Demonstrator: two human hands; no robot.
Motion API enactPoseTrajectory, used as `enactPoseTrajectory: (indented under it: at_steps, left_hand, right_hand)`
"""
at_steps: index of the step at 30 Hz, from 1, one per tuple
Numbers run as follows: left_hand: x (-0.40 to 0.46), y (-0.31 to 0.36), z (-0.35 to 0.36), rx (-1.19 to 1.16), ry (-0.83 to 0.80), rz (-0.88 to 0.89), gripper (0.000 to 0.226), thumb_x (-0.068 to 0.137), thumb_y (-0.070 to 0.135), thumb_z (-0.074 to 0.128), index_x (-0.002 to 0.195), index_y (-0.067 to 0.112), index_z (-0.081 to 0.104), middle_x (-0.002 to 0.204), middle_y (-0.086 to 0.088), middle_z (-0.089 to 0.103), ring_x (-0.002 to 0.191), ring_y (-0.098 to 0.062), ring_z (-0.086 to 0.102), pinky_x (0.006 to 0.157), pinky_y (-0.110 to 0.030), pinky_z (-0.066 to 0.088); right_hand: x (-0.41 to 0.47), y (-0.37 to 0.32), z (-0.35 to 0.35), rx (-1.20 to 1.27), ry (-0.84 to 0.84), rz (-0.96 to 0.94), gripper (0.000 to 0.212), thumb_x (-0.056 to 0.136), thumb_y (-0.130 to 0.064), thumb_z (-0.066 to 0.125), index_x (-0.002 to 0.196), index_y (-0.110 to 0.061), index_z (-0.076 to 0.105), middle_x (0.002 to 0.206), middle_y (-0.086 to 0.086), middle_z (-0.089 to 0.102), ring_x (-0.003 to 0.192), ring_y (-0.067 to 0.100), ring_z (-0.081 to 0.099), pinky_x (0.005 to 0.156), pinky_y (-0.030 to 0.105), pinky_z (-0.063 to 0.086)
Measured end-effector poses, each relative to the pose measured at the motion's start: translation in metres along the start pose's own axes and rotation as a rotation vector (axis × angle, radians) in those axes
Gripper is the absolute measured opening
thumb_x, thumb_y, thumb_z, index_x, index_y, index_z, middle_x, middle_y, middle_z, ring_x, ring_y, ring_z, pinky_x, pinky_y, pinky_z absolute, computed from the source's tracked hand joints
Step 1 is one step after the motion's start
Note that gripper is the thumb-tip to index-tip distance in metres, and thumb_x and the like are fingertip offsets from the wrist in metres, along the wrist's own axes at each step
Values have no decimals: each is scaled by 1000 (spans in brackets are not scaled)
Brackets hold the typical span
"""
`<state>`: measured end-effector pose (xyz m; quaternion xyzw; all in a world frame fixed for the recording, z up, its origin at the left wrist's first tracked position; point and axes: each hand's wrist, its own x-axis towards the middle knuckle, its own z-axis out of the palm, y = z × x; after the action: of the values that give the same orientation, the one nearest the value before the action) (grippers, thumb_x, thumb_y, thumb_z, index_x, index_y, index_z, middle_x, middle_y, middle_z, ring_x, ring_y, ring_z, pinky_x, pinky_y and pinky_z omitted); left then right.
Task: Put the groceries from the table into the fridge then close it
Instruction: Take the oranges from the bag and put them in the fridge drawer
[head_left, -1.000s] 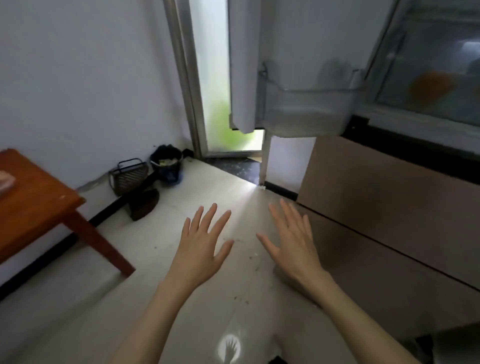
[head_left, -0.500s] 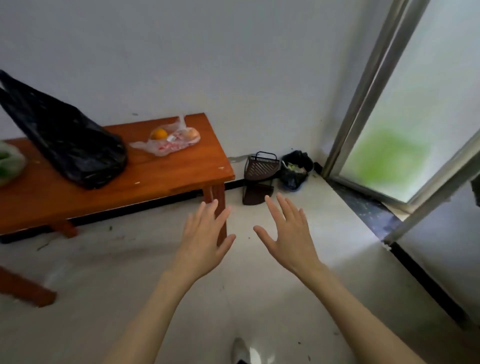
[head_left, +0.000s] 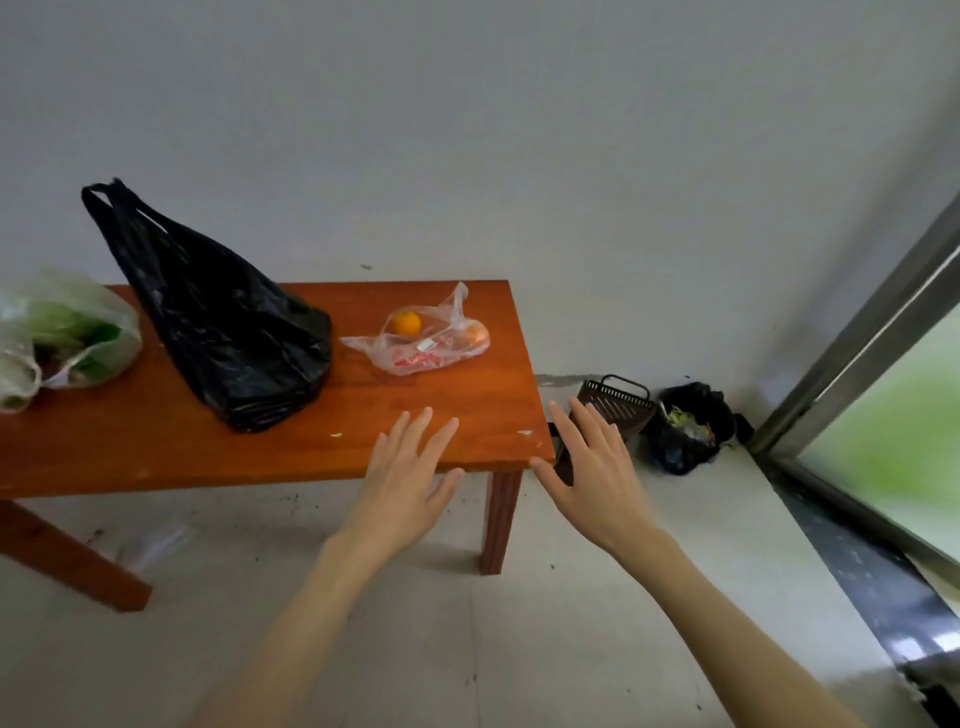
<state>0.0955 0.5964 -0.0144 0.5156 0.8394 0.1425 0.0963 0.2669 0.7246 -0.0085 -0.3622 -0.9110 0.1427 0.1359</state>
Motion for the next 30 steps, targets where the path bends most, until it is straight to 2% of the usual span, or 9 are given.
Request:
enactPoseTrajectory:
  at_steps: [2, 5, 7, 11, 15, 19, 25, 30]
  left_hand:
    - [25, -12, -3, -9, 0, -27, 59, 96, 47, 31, 148, 33, 6, 158, 3, -2, 145, -17, -9, 116, -39, -1]
    - [62, -36, -5, -13, -7, -52, 59, 96, 47, 31, 148, 32, 8, 158, 3, 0, 145, -17, -7, 119, -41, 3]
    - [89, -58, -6, -24, -12, -58, 58, 96, 48, 30, 148, 33, 9, 158, 3, 1, 145, -17, -6, 119, -41, 4]
    - [151, -107, -9, -37, -36, -19, 57, 97, 46, 30, 148, 31, 11, 158, 2, 3, 145, -18, -5, 119, -41, 6]
    - [210, -155, -15, -31, -28, 42, 57, 97, 43, 34, 148, 31, 12, 158, 1, 6, 145, -20, 1, 118, -44, 12]
    - [262, -192, -15, -49, -54, 90, 55, 96, 45, 31, 146, 26, 23, 152, -4, 26, 142, -23, 20, 114, -44, 24]
    - [307, -218, -5, -169, -120, 108, 46, 98, 33, 36, 143, 26, 30, 152, 2, 26, 143, -14, 14, 117, -37, 18]
    - [345, -234, 10, -196, -194, 79, 46, 100, 29, 33, 145, 23, 27, 154, 2, 20, 144, -14, 8, 116, -32, 12]
  right_hand:
    - [29, 0, 9, -1, -20, -8, 69, 92, -56, 36, 149, -25, 13, 156, 5, 14, 145, 22, 6, 117, 41, 7]
    - [76, -6, 26, -1, -20, -29, 81, 81, -67, 15, 148, -24, 16, 156, 6, 15, 144, 22, 8, 117, 41, 9]
    - [109, -12, 39, 18, -23, -31, 84, 77, -67, 10, 148, -23, 18, 156, 6, 16, 144, 23, 10, 117, 41, 11]
    - [175, -36, 64, 60, -3, -39, 76, 84, -63, 20, 146, -20, 26, 154, 5, 23, 144, 22, 15, 117, 39, 13]
    - [236, -62, 86, 102, 8, -66, 51, 96, -39, 43, 141, -17, 37, 148, 2, 35, 138, 18, 29, 110, 26, 20]
    - [292, -75, 111, 130, 51, -79, 42, 94, -29, 51, 132, -12, 49, 138, 6, 49, 128, 21, 44, 104, 32, 37]
    - [353, -85, 158, 116, 5, -131, 30, 91, -18, 51, 118, -7, 62, 119, 9, 63, 111, 26, 58, 90, 40, 52]
    - [391, -67, 185, 23, -58, -171, 24, 86, -13, 56, 107, -9, 66, 106, 9, 64, 98, 29, 61, 80, 39, 56]
